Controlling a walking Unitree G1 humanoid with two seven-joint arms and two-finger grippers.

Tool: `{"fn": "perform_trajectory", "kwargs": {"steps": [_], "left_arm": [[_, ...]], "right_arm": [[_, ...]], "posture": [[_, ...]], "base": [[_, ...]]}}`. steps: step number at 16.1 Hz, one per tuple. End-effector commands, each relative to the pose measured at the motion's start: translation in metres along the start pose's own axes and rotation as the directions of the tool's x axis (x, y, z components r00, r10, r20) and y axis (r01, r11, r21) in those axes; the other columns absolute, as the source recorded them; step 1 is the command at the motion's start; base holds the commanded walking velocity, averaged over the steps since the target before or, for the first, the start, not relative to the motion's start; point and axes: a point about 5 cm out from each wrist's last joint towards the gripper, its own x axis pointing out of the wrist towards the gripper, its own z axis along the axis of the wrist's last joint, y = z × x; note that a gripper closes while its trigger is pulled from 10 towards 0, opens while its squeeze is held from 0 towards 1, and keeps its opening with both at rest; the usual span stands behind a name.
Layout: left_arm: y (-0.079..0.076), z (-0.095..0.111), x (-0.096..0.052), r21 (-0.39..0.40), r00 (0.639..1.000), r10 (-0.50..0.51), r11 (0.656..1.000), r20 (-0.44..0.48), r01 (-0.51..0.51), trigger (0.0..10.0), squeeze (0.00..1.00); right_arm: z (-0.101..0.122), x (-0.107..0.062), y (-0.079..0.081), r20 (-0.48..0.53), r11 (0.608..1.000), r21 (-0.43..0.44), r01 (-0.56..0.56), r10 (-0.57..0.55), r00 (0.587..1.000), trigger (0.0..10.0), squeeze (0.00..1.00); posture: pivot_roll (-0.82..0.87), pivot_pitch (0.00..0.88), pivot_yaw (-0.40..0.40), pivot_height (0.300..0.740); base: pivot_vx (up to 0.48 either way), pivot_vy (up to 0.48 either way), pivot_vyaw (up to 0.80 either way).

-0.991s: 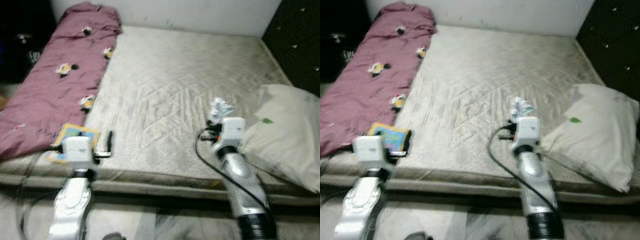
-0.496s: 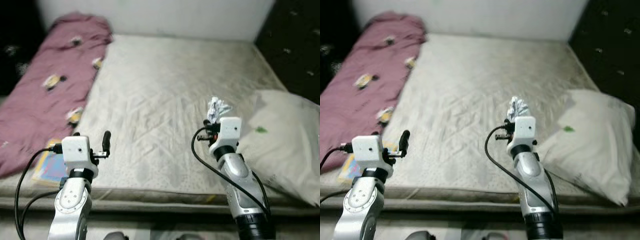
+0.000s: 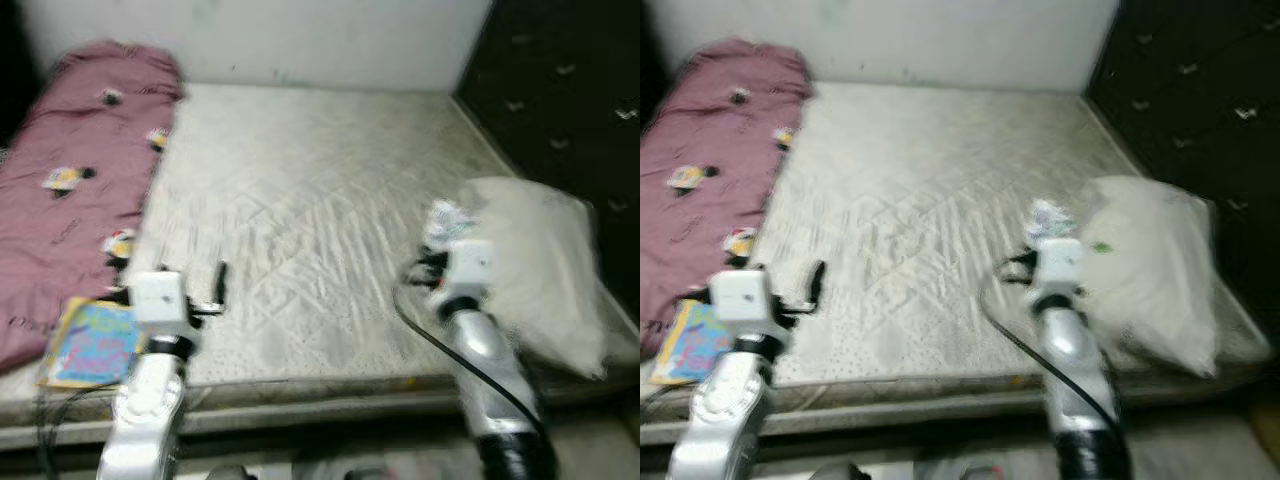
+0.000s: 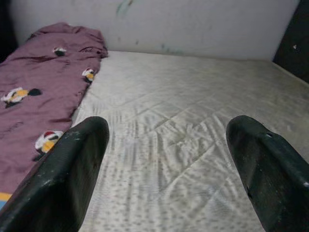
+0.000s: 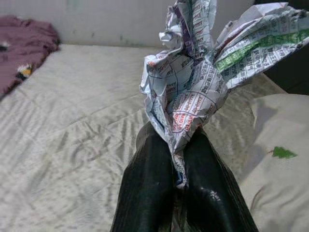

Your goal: Clean up the room

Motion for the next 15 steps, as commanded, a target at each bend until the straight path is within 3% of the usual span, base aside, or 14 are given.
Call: {"fn": "perform_trajectory", "kwargs": {"steps": [1, 5, 15], "left_arm": [[-0.0092, 0.0003, 0.0018, -0.018, 0.999, -0.035, 0.999, 0.000, 0.035, 10.0, 0.00], [-0.0090, 0.0013, 0.0032, -0.023, 0.999, -0.033, 0.999, 0.001, 0.033, 10.0, 0.00], [-0.0092, 0.0021, 0.0047, -0.022, 0.999, -0.032, 0.999, 0.004, 0.032, 10.0, 0.00]], "right_arm": [[0.0001, -0.0012, -0.0117, -0.007, 0.999, -0.018, 0.035, -0.035, 0.999, 10.0, 0.00], [0.0006, -0.0001, -0.0114, -0.009, 0.999, -0.019, 0.034, -0.034, 0.999, 10.0, 0.00], [0.0010, 0.0021, -0.0091, -0.007, 1.000, -0.020, 0.012, -0.013, 1.000, 10.0, 0.00]], "posture": [[-0.02, 0.027, -0.046, 0.740], [-0.02, 0.037, -0.048, 0.740], [-0.02, 0.041, -0.049, 0.740]], "base": [[0.000, 0.472, -0.47], [0.000, 0.472, -0.47], [0.000, 0.469, 0.00]]}}
